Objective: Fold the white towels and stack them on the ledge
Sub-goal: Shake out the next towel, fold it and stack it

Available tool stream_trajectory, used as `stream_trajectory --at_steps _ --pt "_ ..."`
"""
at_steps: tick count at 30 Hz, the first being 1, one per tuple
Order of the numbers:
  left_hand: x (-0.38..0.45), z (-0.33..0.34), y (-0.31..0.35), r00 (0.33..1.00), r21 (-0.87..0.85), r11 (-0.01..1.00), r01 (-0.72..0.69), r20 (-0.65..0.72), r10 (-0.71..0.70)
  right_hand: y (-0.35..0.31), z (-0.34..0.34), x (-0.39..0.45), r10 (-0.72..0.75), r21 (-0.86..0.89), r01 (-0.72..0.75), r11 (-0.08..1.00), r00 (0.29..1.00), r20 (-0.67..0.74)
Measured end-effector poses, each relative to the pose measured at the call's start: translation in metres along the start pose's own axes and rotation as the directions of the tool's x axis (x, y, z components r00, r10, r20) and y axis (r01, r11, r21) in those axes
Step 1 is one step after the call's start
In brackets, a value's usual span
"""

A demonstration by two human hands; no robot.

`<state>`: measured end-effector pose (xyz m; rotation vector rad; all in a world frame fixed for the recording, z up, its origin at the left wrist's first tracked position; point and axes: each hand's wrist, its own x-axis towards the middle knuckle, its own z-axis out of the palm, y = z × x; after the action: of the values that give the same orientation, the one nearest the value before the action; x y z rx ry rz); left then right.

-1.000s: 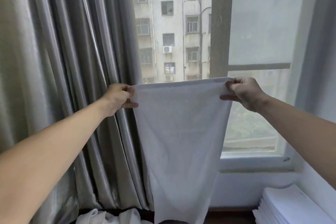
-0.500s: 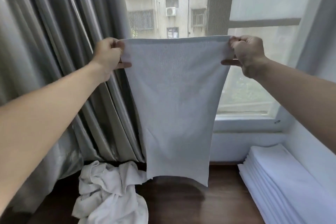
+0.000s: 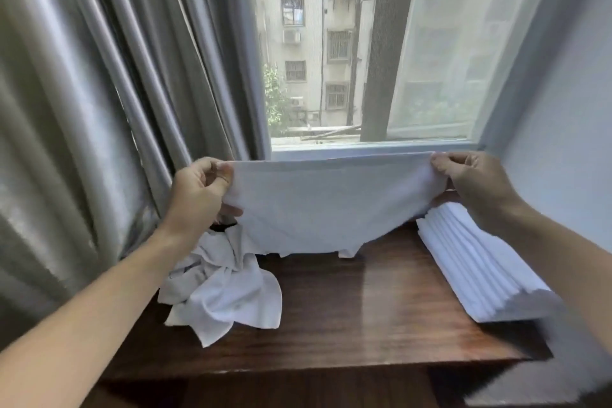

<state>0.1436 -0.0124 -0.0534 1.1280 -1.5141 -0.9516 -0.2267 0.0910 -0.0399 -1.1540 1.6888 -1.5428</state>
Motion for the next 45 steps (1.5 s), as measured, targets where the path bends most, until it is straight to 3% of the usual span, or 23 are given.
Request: stream_trajectory --at_steps 7,11,16,23,26,29,34,37,39,41,43,45 --pt "-0.084 -0.017 -0.082 0.965 0.117 0.969 0.219 0.120 -0.233 0.092 0.011 -0.092 0.174 -0.103 -0.166 0.981 0.982 0.079" --pt "-0.098 -0.015 -0.123 0.892 0.224 0.908 0.354 0.209 -0.400 0.139 0.019 -0.114 0.305 -0.158 -0.282 0.946 0.941 0.144" --pt "-0.080 -0.004 -0.156 0.806 0.396 0.835 0.382 0.299 -0.511 0.172 0.029 -0.099 0.416 -0.207 -0.376 0.903 0.886 0.203" --pt "0.016 0.045 -0.179 0.856 0.380 0.875 0.300 0.297 -0.423 0.211 0.041 0.007 0.369 -0.221 -0.336 0.915 0.920 0.129" --pt "0.062 0.072 -0.211 0.861 0.367 0.874 0.318 0.274 -0.428 0.245 0.053 0.059 0.411 -0.215 -0.383 0.898 0.906 0.104" --pt "0.099 0.107 -0.254 0.867 0.332 0.869 0.368 0.216 -0.450 0.286 0.066 0.100 0.512 -0.210 -0.486 0.849 0.853 0.096" --pt "0.115 0.158 -0.329 0.787 0.384 0.751 0.537 0.094 -0.610 0.348 0.089 0.127 0.686 -0.204 -0.671 0.712 0.728 -0.002" --pt "0.114 0.171 -0.355 0.708 0.384 0.658 0.648 0.015 -0.706 0.361 0.098 0.139 0.834 -0.156 -0.827 0.540 0.551 -0.036" --pt "0.116 0.173 -0.366 0.643 0.370 0.592 0.716 -0.021 -0.766 0.358 0.101 0.149 0.918 -0.139 -0.908 0.395 0.395 0.023" --pt "0.118 0.172 -0.372 0.606 0.335 0.564 0.755 -0.025 -0.795 0.358 0.102 0.155 0.946 -0.079 -0.947 0.311 0.302 0.117" --pt "0.120 0.172 -0.368 0.601 0.310 0.568 0.762 -0.014 -0.799 0.361 0.102 0.156 0.922 -0.052 -0.934 0.354 0.340 0.184" --pt "0.122 0.172 -0.364 0.617 0.270 0.593 0.758 -0.002 -0.787 0.367 0.103 0.155 0.873 -0.102 -0.876 0.472 0.447 0.197"
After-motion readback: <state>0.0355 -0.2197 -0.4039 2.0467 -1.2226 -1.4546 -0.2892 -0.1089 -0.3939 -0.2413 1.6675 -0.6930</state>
